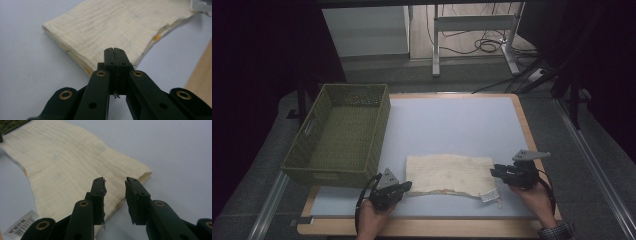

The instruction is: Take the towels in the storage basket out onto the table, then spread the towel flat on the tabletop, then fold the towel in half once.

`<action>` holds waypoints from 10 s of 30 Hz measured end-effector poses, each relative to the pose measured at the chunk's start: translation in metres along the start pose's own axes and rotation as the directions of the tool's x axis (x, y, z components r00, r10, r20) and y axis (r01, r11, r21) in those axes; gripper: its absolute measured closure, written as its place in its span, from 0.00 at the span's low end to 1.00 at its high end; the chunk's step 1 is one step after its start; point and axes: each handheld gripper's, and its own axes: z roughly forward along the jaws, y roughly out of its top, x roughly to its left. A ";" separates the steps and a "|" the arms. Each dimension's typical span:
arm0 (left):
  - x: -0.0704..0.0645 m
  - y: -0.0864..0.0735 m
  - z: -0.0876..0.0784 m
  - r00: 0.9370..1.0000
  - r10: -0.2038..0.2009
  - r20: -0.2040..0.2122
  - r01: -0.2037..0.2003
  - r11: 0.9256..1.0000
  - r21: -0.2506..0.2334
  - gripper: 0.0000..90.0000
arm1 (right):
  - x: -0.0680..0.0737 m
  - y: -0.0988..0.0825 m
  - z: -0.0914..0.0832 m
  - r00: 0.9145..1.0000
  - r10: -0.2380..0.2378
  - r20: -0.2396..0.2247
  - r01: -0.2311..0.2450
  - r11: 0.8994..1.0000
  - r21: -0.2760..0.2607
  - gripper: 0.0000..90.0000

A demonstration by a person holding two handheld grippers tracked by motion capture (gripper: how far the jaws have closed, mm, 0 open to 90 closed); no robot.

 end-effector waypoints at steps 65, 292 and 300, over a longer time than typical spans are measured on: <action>0.053 0.048 0.084 0.962 0.015 -0.274 0.002 0.998 0.063 0.50 | -0.046 0.045 0.033 0.993 0.009 0.114 -0.016 0.998 0.056 0.75; 0.020 0.151 0.138 0.993 0.089 0.072 -0.090 0.996 0.020 0.94 | 0.015 0.003 -0.008 0.991 0.133 0.025 -0.131 0.990 -0.049 0.91; 0.031 0.153 0.120 0.996 0.082 0.041 -0.083 0.996 0.020 0.94 | 0.025 0.017 0.001 0.995 0.102 0.008 -0.101 0.994 -0.048 0.91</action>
